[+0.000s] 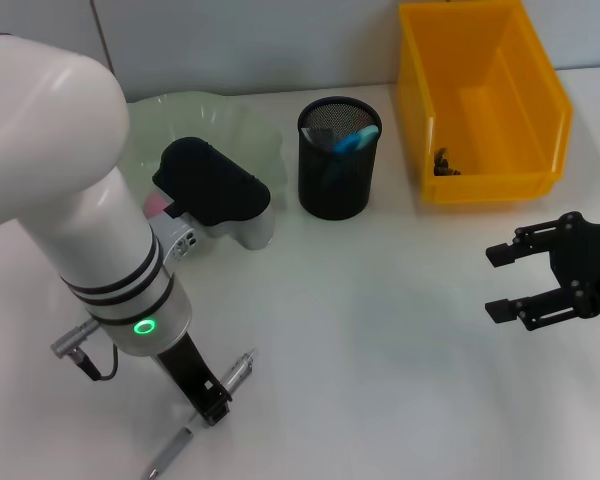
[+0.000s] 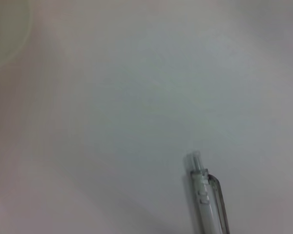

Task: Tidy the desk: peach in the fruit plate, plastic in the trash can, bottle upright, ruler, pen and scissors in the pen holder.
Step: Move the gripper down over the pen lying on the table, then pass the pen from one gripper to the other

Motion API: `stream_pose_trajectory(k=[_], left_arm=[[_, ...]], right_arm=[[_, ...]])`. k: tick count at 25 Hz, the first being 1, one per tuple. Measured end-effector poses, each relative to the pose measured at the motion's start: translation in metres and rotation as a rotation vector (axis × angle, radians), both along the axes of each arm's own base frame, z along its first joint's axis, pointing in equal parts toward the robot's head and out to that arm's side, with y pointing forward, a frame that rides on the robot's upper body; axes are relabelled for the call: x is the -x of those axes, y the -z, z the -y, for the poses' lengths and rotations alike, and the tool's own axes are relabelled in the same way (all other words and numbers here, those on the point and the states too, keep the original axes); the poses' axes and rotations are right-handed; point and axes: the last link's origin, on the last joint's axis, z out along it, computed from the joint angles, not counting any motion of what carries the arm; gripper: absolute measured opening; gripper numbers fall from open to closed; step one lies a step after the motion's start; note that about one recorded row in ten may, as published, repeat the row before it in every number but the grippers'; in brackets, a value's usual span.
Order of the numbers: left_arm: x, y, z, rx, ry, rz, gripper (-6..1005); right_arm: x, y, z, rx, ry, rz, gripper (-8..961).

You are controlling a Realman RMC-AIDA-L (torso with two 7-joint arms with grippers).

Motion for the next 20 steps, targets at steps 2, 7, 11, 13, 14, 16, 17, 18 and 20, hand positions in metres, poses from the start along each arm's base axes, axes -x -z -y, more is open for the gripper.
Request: stream_pose_trajectory(k=[2,7,11,13,14,16,17,18,20], left_arm=[[0.0,0.0,0.0,-0.001,0.002,0.001,304],[0.002,0.002,0.0,-0.003,0.01,-0.006,288],[0.003,0.004,0.001,0.001,0.024,-0.022,223],[0.003,0.004,0.001,0.0,0.025,-0.024,168],[0.003,0.004,0.001,-0.002,0.026,-0.024,140],[0.002,0.001,-0.001,-0.011,0.02,-0.014,140],[-0.002,-0.003,-0.004,-0.024,0.019,0.004,140],[-0.002,-0.003,-0.004,-0.024,0.019,0.004,141],[-0.012,-0.017,-0.007,-0.049,0.013,0.062,141]], right_arm=[[0.0,0.0,0.0,0.0,0.0,0.0,744],[0.0,0.0,0.0,0.0,0.0,0.0,744],[0.0,0.0,0.0,0.0,-0.003,0.001,744],[0.001,0.0,0.0,0.0,-0.003,0.001,744],[0.001,0.0,0.0,0.0,-0.004,0.001,744],[0.002,-0.001,0.0,0.007,-0.008,-0.002,744],[0.002,-0.001,0.0,0.007,-0.008,-0.002,744],[0.003,-0.003,0.0,0.008,-0.009,-0.004,744],[0.004,-0.007,0.001,0.007,-0.009,-0.012,744]])
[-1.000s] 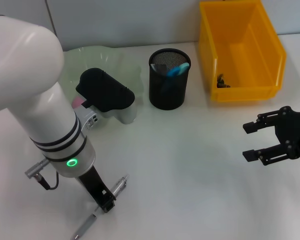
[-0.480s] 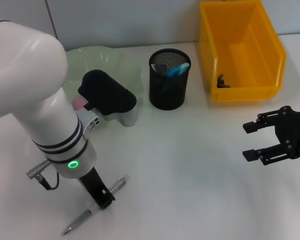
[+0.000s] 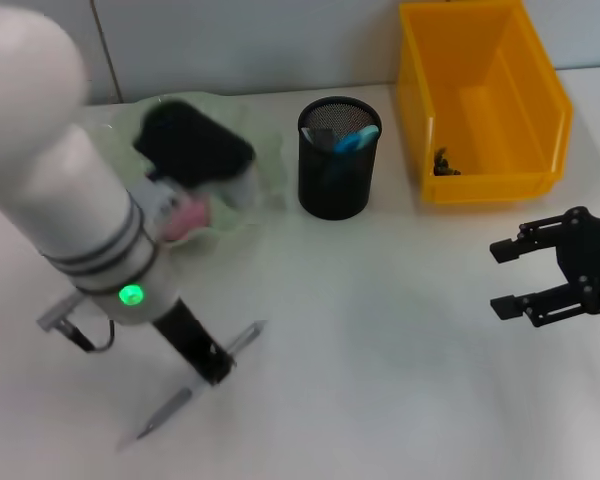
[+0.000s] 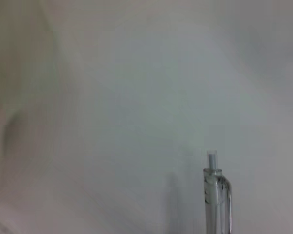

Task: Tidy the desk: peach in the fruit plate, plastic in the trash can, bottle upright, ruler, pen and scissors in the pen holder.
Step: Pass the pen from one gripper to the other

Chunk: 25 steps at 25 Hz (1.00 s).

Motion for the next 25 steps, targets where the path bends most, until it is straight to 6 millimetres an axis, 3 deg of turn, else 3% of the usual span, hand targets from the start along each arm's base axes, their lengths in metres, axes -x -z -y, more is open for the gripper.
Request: stream_pose_trajectory(k=[4,6,11,12,18,19,21,23,25], left_arm=[[-0.017,-0.033,-0.006,-0.055,-0.012,0.158,141],[-0.019,-0.037,-0.006,-0.061,-0.015,0.186,141],[-0.021,-0.077,-0.008,-0.11,-0.043,0.602,142],[-0.021,-0.077,-0.008,-0.11,-0.043,0.602,142],[-0.006,-0.074,-0.007,-0.11,-0.012,1.041,142],[-0.001,-0.071,-0.006,-0.127,0.039,1.176,142],[-0.001,-0.071,-0.006,-0.127,0.039,1.176,142],[0.013,-0.066,-0.006,-0.221,0.142,1.36,141],[0.018,-0.064,-0.007,-0.264,0.163,1.396,141]], right_arm=[[0.0,-0.011,0.001,-0.021,0.034,-0.039,744],[0.0,-0.015,0.001,-0.037,0.053,-0.06,744],[-0.001,-0.019,0.001,-0.074,0.1,-0.121,744],[-0.002,-0.02,0.001,-0.091,0.117,-0.143,744],[-0.004,-0.025,0.0,-0.19,0.183,-0.282,744],[-0.004,-0.026,0.0,-0.218,0.191,-0.323,744],[-0.006,-0.027,0.001,-0.252,0.192,-0.366,744],[-0.007,-0.027,0.003,-0.271,0.191,-0.394,744],[-0.009,-0.028,0.006,-0.302,0.189,-0.445,744]])
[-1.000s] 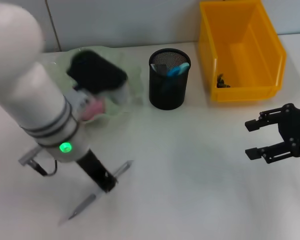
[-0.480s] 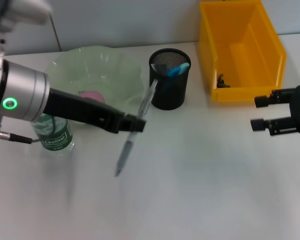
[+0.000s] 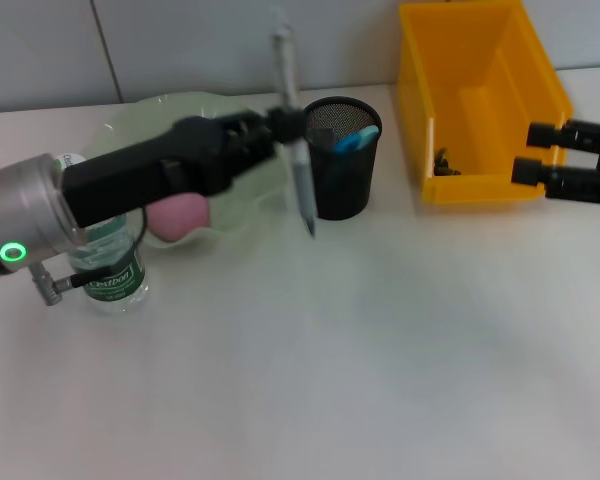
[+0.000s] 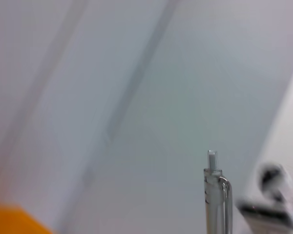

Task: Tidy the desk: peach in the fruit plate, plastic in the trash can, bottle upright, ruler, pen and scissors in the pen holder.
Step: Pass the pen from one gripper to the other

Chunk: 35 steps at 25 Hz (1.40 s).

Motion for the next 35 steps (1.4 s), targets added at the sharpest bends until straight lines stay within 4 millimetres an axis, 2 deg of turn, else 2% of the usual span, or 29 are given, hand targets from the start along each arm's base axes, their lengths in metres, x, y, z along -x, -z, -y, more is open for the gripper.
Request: stream_pose_trajectory(k=[1,4,9,10,13,14,15,16,18,19,24,35], left_arm=[[0.016,0.003,-0.003,-0.114,-0.044,0.093,141],[0.03,0.008,-0.002,-0.237,-0.072,0.133,141],[0.042,0.025,0.007,-0.396,-0.077,0.141,142],[0.042,0.025,0.007,-0.396,-0.077,0.141,142],[0.033,0.04,0.016,-0.462,-0.003,0.115,142],[0.025,0.051,0.02,-0.492,0.042,0.087,142],[0.025,0.051,0.02,-0.492,0.042,0.087,142],[0.02,0.063,0.023,-0.522,0.069,0.042,142],[0.017,0.067,0.023,-0.535,0.075,0.019,142],[0.012,0.078,0.023,-0.582,0.07,-0.038,142],[0.005,0.09,0.02,-0.659,0.027,-0.122,142],[0.003,0.094,0.013,-0.67,0.017,-0.163,142]], right_arm=[[-0.001,0.0,0.002,-0.027,0.001,-0.042,744],[-0.001,0.0,0.003,-0.051,0.002,-0.079,744],[0.001,0.01,0.007,-0.074,-0.011,-0.117,744],[0.001,0.01,0.007,-0.074,-0.011,-0.117,744],[0.004,0.018,0.01,-0.096,-0.032,-0.131,744],[0.007,0.024,0.011,-0.111,-0.047,-0.142,744],[0.007,0.024,0.011,-0.111,-0.047,-0.142,744],[0.008,0.027,0.012,-0.119,-0.057,-0.148,744],[0.012,0.033,0.013,-0.136,-0.077,-0.16,744],[0.016,0.039,0.014,-0.161,-0.101,-0.175,744],[0.02,0.054,0.017,-0.188,-0.132,-0.207,744],[0.028,0.069,0.016,-0.187,-0.175,-0.229,743]])
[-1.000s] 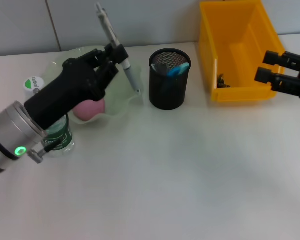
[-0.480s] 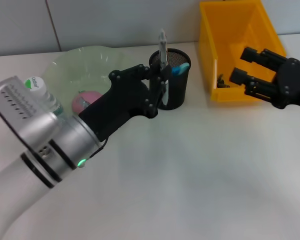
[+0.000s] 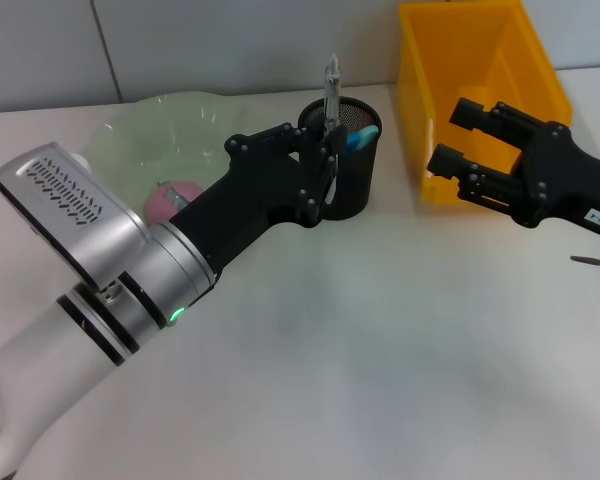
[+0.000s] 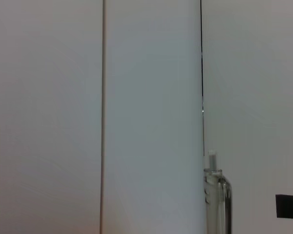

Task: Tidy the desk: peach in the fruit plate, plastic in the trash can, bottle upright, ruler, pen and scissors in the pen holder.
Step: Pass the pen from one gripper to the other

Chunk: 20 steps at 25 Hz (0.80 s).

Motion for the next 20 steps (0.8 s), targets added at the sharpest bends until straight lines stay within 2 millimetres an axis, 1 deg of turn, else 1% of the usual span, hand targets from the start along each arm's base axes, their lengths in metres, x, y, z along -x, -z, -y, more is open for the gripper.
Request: stream_pose_trajectory(k=[5,7,8,9,10,12,13,14,15,16,17,18,19,20], left_arm=[[-0.002,0.002,0.0,-0.01,0.016,-0.026,142],[-0.003,0.003,0.001,-0.018,0.036,-0.045,142],[-0.004,0.004,0.002,-0.023,0.053,-0.06,142],[-0.006,0.006,0.005,-0.033,0.102,-0.107,142],[-0.006,0.006,0.005,-0.033,0.102,-0.107,142],[-0.007,0.009,0.008,-0.039,0.155,-0.189,142],[-0.007,0.009,0.008,-0.043,0.16,-0.203,142],[-0.007,0.01,0.008,-0.049,0.17,-0.244,142],[-0.008,0.011,0.007,-0.059,0.183,-0.285,142],[-0.008,0.011,0.007,-0.059,0.183,-0.285,142],[-0.008,0.013,0.006,-0.068,0.193,-0.337,142],[-0.008,0.018,0.005,-0.094,0.218,-0.462,142],[-0.009,0.021,0.004,-0.118,0.233,-0.531,142],[-0.009,0.021,0.004,-0.118,0.233,-0.531,142]], right_arm=[[0.002,0.002,-0.001,-0.005,-0.007,-0.004,743],[0.001,-0.001,0.0,0.002,0.002,-0.012,743],[-0.001,-0.004,0.001,0.016,0.012,-0.024,743],[-0.006,-0.014,0.005,0.06,0.039,-0.045,743],[-0.006,-0.014,0.005,0.06,0.039,-0.045,743],[-0.012,-0.027,0.008,0.133,0.086,-0.061,743],[-0.015,-0.033,0.01,0.176,0.115,-0.066,743],[-0.019,-0.042,0.012,0.263,0.169,-0.069,743],[-0.019,-0.042,0.012,0.263,0.169,-0.069,743],[-0.023,-0.049,0.013,0.349,0.227,-0.06,743],[-0.023,-0.049,0.013,0.349,0.227,-0.06,743],[-0.024,-0.051,0.013,0.386,0.255,-0.051,743],[-0.027,-0.055,0.013,0.451,0.309,-0.021,743],[-0.027,-0.055,0.013,0.451,0.309,-0.021,743]])
